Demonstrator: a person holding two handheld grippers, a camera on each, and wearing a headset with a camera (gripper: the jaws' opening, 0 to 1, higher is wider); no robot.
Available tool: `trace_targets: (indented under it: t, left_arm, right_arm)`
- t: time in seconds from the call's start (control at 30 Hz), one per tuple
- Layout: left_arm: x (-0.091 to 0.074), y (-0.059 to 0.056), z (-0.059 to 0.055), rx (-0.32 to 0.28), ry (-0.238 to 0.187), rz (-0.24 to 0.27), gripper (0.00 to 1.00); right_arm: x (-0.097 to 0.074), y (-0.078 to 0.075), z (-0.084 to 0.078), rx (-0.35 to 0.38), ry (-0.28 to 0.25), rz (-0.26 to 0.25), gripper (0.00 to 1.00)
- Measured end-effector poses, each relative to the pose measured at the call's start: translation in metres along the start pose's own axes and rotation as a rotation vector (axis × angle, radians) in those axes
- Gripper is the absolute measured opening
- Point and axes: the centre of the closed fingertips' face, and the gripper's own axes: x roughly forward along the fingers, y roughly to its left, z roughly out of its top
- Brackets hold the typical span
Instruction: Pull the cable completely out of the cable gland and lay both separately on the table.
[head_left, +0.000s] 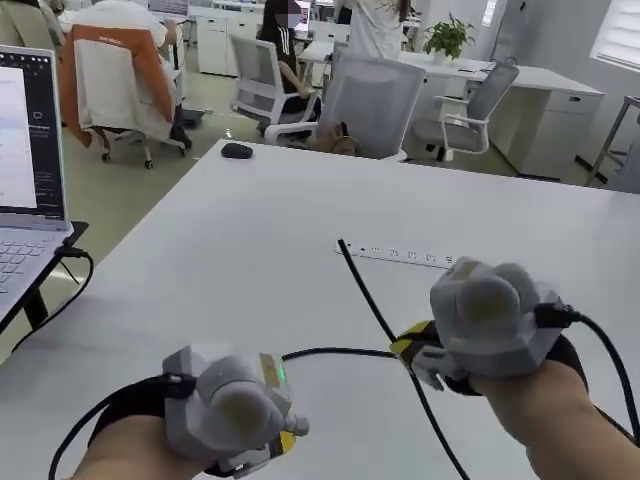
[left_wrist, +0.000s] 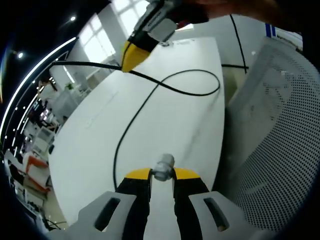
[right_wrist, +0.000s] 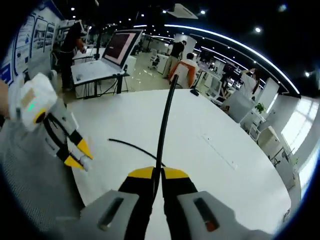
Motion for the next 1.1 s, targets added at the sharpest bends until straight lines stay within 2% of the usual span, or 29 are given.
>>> trace_targets:
  t: [0.03, 0.1, 0.13, 0.2, 0.23, 0.27, 0.33, 0.37, 0.4, 0.47, 0.5, 0.53, 0.67, 0.73, 0.77, 0.8, 0.83, 0.87, 0.9, 0.97, 1.0, 1.03, 1.1]
  left_arm:
    - [0.0, 0.0, 0.0, 0.001, -0.001, -0.001, 0.17]
    - [0.001, -0.001, 0.0, 0.005, -0.001, -0.005, 0.17]
    - [0.001, -0.001, 0.0, 0.007, 0.0, -0.006, 0.17]
    - [0.002, -0.001, -0.001, 0.007, 0.002, -0.008, 0.17]
    - [0.002, -0.001, 0.0, 0.008, 0.0, -0.008, 0.17]
    - [0.002, -0.001, 0.001, 0.008, -0.002, -0.01, 0.17]
    - [0.002, -0.001, 0.001, 0.009, -0.004, -0.012, 0.17]
    - [0.003, -0.001, 0.002, 0.01, -0.005, -0.014, 0.17]
    - [0.003, -0.001, 0.002, 0.01, -0.005, -0.017, 0.17]
    - [0.004, -0.001, 0.0, 0.011, 0.0, -0.02, 0.17]
    - [0.005, -0.001, 0.0, 0.01, 0.002, -0.021, 0.17]
    - [0.005, 0.0, -0.001, 0.007, 0.004, -0.022, 0.17]
    - [0.005, 0.0, -0.001, -0.001, 0.004, -0.025, 0.17]
    - [0.006, -0.001, -0.001, -0.003, 0.002, -0.028, 0.17]
    - [0.006, -0.001, -0.001, -0.003, 0.002, -0.029, 0.17]
    - [0.006, 0.0, -0.001, -0.005, 0.001, -0.028, 0.17]
    - [0.006, 0.0, -0.001, -0.006, 0.001, -0.026, 0.17]
    - [0.006, 0.001, -0.001, -0.008, 0.001, -0.025, 0.17]
    - [0.006, 0.002, -0.001, -0.01, 0.0, -0.023, 0.17]
    - [0.005, 0.002, 0.0, -0.012, -0.005, -0.022, 0.17]
    - [0.005, 0.002, 0.0, -0.012, -0.007, -0.023, 0.17]
    - [0.005, 0.002, 0.001, -0.012, -0.007, -0.023, 0.17]
    - [0.006, 0.002, 0.001, -0.013, -0.006, -0.02, 0.17]
  right_arm:
    - [0.006, -0.015, 0.015, -0.004, -0.033, -0.011, 0.04]
    - [0.014, -0.034, 0.03, 0.023, -0.071, -0.011, 0.04]
    - [0.022, -0.05, 0.038, 0.046, -0.099, -0.02, 0.03]
    - [0.032, -0.074, 0.042, 0.083, -0.13, -0.057, 0.03]
    - [0.039, -0.092, 0.038, 0.112, -0.136, -0.098, 0.03]
    - [0.047, -0.108, 0.029, 0.149, -0.113, -0.117, 0.03]
    - [0.055, -0.129, 0.011, 0.189, -0.087, -0.158, 0.03]
    - [0.061, -0.14, -0.005, 0.261, -0.062, -0.173, 0.03]
    - [0.066, -0.146, -0.015, 0.31, -0.05, -0.169, 0.03]
    - [0.071, -0.165, -0.041, 0.395, -0.034, -0.21, 0.03]
    - [0.073, -0.17, -0.053, 0.402, -0.013, -0.218, 0.03]
    - [0.076, -0.175, -0.072, 0.407, 0.03, -0.22, 0.03]
    - [0.074, -0.174, -0.129, 0.445, 0.167, -0.238, 0.04]
    - [0.072, -0.168, -0.153, 0.463, 0.231, -0.226, 0.05]
    - [0.071, -0.167, -0.157, 0.468, 0.243, -0.222, 0.07]
    - [0.067, -0.16, -0.171, 0.494, 0.303, -0.209, 0.09]
    - [0.065, -0.157, -0.178, 0.488, 0.327, -0.201, 0.14]
    - [0.065, -0.155, -0.179, 0.48, 0.321, -0.2, 0.22]
    - [0.061, -0.151, -0.182, 0.469, 0.32, -0.196, 0.25]
    - [0.052, -0.143, -0.182, 0.444, 0.327, -0.182, 0.23]
    - [0.048, -0.14, -0.178, 0.435, 0.306, -0.184, 0.22]
    - [0.043, -0.133, -0.169, 0.404, 0.263, -0.172, 0.22]
    - [0.033, -0.115, -0.16, 0.353, 0.245, -0.142, 0.24]
